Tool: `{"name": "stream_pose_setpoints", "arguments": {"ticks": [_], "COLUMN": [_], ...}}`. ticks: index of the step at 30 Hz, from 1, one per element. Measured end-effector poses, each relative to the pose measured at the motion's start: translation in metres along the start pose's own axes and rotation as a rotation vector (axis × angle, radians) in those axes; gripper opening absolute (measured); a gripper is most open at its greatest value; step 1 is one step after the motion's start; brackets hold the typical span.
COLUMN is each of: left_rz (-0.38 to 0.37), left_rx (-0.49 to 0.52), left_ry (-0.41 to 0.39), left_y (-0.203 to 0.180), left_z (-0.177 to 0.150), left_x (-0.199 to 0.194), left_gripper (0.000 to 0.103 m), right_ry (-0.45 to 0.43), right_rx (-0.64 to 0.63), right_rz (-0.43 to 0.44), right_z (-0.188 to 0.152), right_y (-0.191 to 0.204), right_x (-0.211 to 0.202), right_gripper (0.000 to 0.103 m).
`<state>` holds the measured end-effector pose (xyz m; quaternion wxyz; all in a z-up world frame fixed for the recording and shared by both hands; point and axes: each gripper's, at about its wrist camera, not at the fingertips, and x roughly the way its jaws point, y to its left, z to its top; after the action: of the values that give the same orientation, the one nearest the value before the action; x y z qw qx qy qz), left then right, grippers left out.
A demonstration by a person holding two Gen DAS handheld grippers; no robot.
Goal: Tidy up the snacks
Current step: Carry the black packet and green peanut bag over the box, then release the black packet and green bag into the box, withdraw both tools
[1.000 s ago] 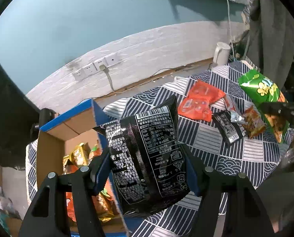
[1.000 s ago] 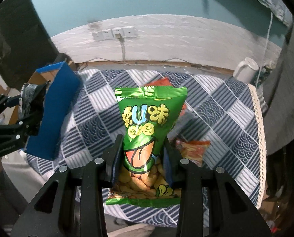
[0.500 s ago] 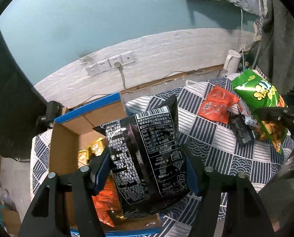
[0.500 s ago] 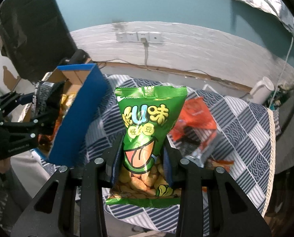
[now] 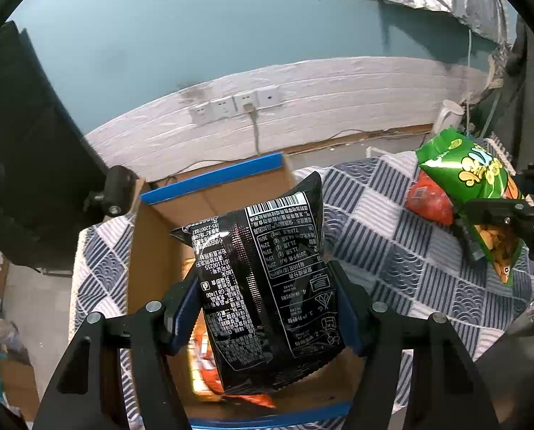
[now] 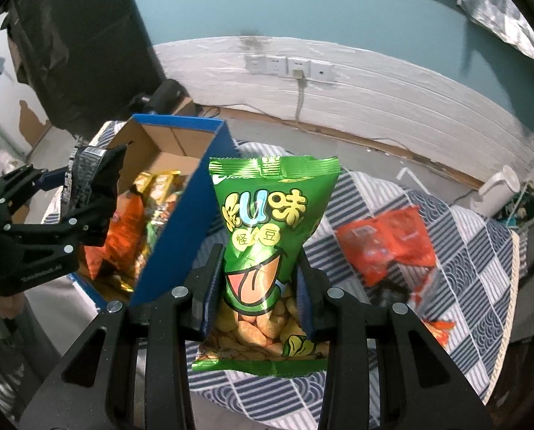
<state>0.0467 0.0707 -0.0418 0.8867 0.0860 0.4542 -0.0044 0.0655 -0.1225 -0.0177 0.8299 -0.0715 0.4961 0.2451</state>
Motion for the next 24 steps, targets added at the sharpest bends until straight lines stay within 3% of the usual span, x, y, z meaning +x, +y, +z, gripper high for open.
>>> {"name": "stream_pose_setpoints", "arguments": {"ticks": [12, 24], "left_rz": [0.08, 0.093], "left_rx": [0.008, -0.083], "left_ry": [0.024, 0.098], "left_y": [0.044, 0.092], "left_z": [-0.015, -0.031], "left_x": [0.012, 0.041], "left_gripper": [0.067, 0.067], "right_ry": [0.052, 0.092], "right_rx": [-0.057, -0.089], "right_rz": [0.053, 0.105], "right_z": [0.029, 0.057], "right_y": [0.049, 0.099], "right_x": [0.045, 0.088], "right_gripper": [0.035, 0.035]}}
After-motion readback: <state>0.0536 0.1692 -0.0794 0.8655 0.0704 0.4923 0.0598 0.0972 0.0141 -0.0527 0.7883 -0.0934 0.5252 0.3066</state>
